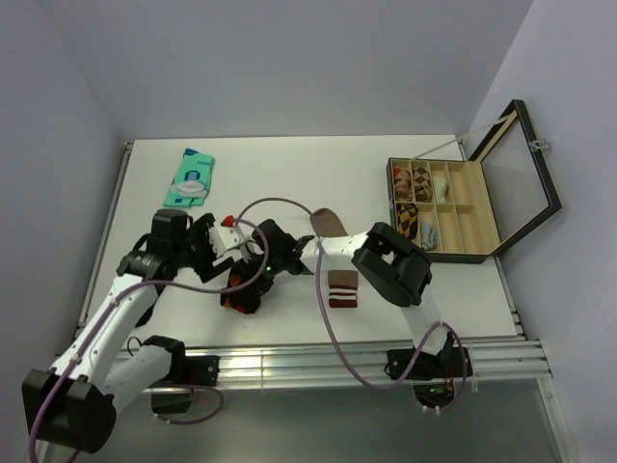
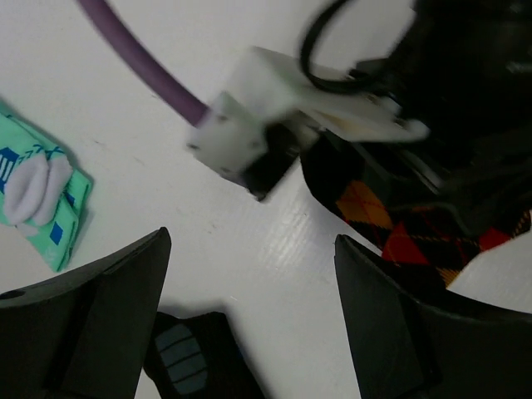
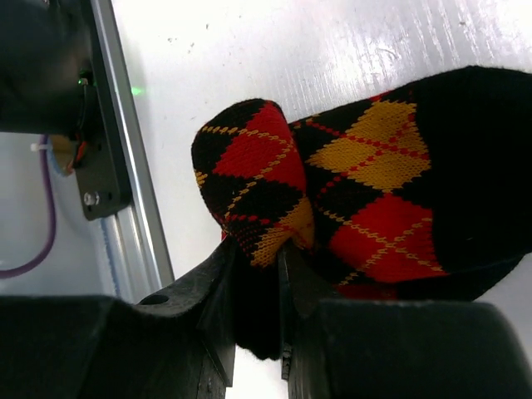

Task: Roll the socks
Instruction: Roll the sock at the center of the board.

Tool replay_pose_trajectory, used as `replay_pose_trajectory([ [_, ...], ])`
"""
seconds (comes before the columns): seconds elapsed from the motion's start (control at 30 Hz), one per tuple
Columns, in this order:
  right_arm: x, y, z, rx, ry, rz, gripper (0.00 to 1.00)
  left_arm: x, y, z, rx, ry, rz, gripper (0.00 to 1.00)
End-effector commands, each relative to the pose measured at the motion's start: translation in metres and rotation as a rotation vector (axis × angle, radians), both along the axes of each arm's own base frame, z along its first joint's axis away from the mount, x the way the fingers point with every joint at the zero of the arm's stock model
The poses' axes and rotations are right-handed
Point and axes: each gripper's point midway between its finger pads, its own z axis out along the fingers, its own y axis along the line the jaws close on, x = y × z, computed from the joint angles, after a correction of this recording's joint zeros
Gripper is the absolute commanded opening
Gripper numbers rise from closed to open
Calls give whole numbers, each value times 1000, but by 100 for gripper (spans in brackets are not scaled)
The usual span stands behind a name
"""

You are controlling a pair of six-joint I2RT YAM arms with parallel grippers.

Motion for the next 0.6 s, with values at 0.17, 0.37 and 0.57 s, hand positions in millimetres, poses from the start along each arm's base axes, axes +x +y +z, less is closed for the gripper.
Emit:
replay_pose_trajectory([
  [0.17, -28, -102, -96, -494, 203, -8, 0, -54, -7, -20, 24, -41, -237, 90],
  [0.37, -20, -102, -93, -504, 223, 7, 0, -81, -12, -47, 37, 0, -338, 89],
  [0.57, -18, -101, -95, -520, 239, 15, 1, -98, -21, -70, 50, 41, -432, 88],
])
